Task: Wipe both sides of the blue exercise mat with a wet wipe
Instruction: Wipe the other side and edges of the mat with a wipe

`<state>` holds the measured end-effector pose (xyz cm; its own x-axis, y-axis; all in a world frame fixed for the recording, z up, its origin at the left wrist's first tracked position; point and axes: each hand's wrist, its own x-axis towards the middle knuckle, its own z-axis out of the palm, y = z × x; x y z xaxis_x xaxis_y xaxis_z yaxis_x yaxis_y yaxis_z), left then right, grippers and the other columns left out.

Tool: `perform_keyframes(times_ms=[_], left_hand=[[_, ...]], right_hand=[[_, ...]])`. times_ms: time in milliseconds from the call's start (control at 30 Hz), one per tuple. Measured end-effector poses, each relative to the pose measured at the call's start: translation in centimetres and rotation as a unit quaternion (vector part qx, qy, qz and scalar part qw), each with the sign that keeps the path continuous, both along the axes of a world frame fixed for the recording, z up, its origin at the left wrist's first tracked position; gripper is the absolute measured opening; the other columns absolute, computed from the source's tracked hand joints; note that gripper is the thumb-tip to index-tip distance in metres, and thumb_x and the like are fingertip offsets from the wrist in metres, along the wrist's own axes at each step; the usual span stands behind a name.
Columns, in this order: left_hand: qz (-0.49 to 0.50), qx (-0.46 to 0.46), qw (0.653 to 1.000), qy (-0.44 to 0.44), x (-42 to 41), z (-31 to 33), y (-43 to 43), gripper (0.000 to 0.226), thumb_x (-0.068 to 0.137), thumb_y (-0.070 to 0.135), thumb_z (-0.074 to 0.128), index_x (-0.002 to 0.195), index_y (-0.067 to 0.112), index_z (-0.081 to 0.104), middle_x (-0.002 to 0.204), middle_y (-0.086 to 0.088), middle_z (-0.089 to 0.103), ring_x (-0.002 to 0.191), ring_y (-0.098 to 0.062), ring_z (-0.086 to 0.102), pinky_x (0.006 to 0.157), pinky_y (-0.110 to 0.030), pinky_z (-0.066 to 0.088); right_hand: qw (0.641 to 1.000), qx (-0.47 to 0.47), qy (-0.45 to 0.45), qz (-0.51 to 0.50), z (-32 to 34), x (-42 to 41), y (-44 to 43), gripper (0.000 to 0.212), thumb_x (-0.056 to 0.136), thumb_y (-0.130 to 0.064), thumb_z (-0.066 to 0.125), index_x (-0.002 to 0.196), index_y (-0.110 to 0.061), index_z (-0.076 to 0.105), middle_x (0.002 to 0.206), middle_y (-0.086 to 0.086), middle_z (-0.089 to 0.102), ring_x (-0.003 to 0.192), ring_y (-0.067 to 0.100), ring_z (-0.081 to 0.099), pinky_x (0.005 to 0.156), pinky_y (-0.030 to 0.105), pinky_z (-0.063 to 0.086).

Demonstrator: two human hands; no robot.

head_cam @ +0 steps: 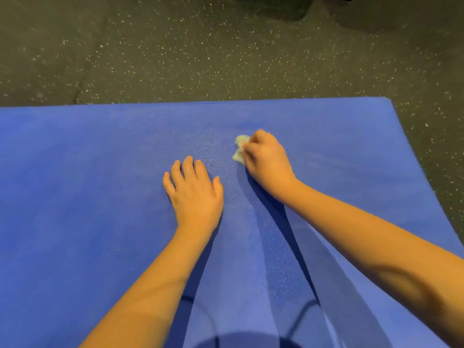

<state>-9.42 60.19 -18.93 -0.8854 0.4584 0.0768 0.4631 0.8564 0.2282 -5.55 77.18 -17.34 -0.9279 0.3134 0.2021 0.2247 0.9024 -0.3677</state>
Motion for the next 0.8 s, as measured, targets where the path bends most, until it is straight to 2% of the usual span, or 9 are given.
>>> perform_keyframes(times_ms=[67,100,167,267,367,467,567,667,800], left_hand=[[0.004,0.024,1.0,-0.005,-0.3,-0.1,0.9,0.044,0.089,0.026,0.054,0.12,-0.005,0.056,0.133,-0.022,0.052,0.124,-0.044,0.046,0.105,-0.057,0.036],[-0.001,0.031,1.0,0.002,-0.2,-0.3,1.1,0.047,0.09,0.028,0.049,0.125,-0.005,0.054,0.137,-0.022,0.05,0.127,-0.042,0.045,0.108,-0.056,0.035],[-0.016,0.045,0.999,0.021,-0.1,-0.7,1.1,0.054,0.092,0.032,0.038,0.132,-0.002,0.051,0.144,-0.018,0.047,0.134,-0.037,0.04,0.112,-0.052,0.03],[-0.046,0.039,0.998,0.014,0.0,-0.8,1.0,0.056,0.094,0.034,0.031,0.14,0.007,0.048,0.15,-0.01,0.042,0.141,-0.031,0.033,0.114,-0.05,0.025],[-0.045,0.034,0.998,0.003,-0.2,-0.8,1.0,0.055,0.093,0.035,0.032,0.139,0.01,0.05,0.15,-0.008,0.043,0.142,-0.029,0.032,0.115,-0.049,0.023],[-0.043,0.034,0.998,0.009,-0.4,-0.9,1.0,0.055,0.093,0.035,0.033,0.139,0.01,0.051,0.149,-0.008,0.044,0.142,-0.03,0.032,0.115,-0.049,0.023],[-0.041,0.039,0.998,0.006,-0.4,-0.8,1.1,0.055,0.093,0.035,0.033,0.139,0.009,0.051,0.149,-0.008,0.044,0.142,-0.03,0.032,0.115,-0.049,0.023],[-0.043,0.043,0.998,0.006,-0.3,-0.8,1.1,0.056,0.093,0.035,0.032,0.138,0.009,0.051,0.148,-0.008,0.045,0.141,-0.03,0.033,0.115,-0.049,0.023],[-0.041,0.044,0.998,0.005,-0.3,-0.7,1.1,0.055,0.093,0.035,0.032,0.138,0.009,0.051,0.149,-0.008,0.044,0.142,-0.03,0.032,0.116,-0.049,0.021]], right_hand=[[0.993,0.028,-0.03,0.111,0.2,0.2,0.8,0.032,0.088,-0.021,0.047,0.072,0.004,0.06,0.079,0.019,0.054,0.066,0.033,0.05,0.044,0.034,0.037],[0.993,0.045,-0.05,0.097,0.6,-0.2,1.9,0.03,0.088,-0.02,0.049,0.075,0.004,0.062,0.082,0.019,0.055,0.069,0.035,0.052,0.045,0.034,0.037],[0.993,0.077,-0.073,-0.052,1.0,-1.9,4.2,0.022,0.09,-0.012,0.052,0.083,0.006,0.064,0.089,0.02,0.052,0.077,0.036,0.051,0.052,0.034,0.032],[0.957,0.008,-0.137,-0.256,1.9,-4.2,6.0,0.026,0.096,-0.015,0.047,0.087,0.004,0.064,0.104,0.018,0.049,0.079,0.032,0.047,0.062,0.033,0.029],[0.984,-0.026,-0.111,-0.135,2.3,-6.0,3.8,0.03,0.095,-0.022,0.052,0.089,0.005,0.064,0.108,0.021,0.051,0.085,0.034,0.053,0.068,0.036,0.036],[0.99,0.021,-0.134,0.032,1.9,-6.0,3.4,0.024,0.092,-0.015,0.053,0.089,0.005,0.064,0.104,0.02,0.054,0.091,0.036,0.053,0.064,0.036,0.036],[0.97,0.111,-0.165,-0.142,2.4,-6.0,7.7,0.019,0.09,-0.007,0.052,0.103,0.001,0.064,0.114,0.018,0.053,0.104,0.035,0.051,0.07,0.037,0.036],[0.925,0.053,-0.17,-0.335,2.3,-4.8,10.8,0.021,0.095,-0.014,0.052,0.108,-0.001,0.063,0.12,0.019,0.051,0.106,0.035,0.052,0.074,0.036,0.038],[0.992,0.006,-0.106,-0.065,1.4,-3.2,7.7,0.026,0.093,-0.025,0.056,0.087,-0.003,0.068,0.101,0.018,0.055,0.091,0.033,0.054,0.067,0.032,0.036]])
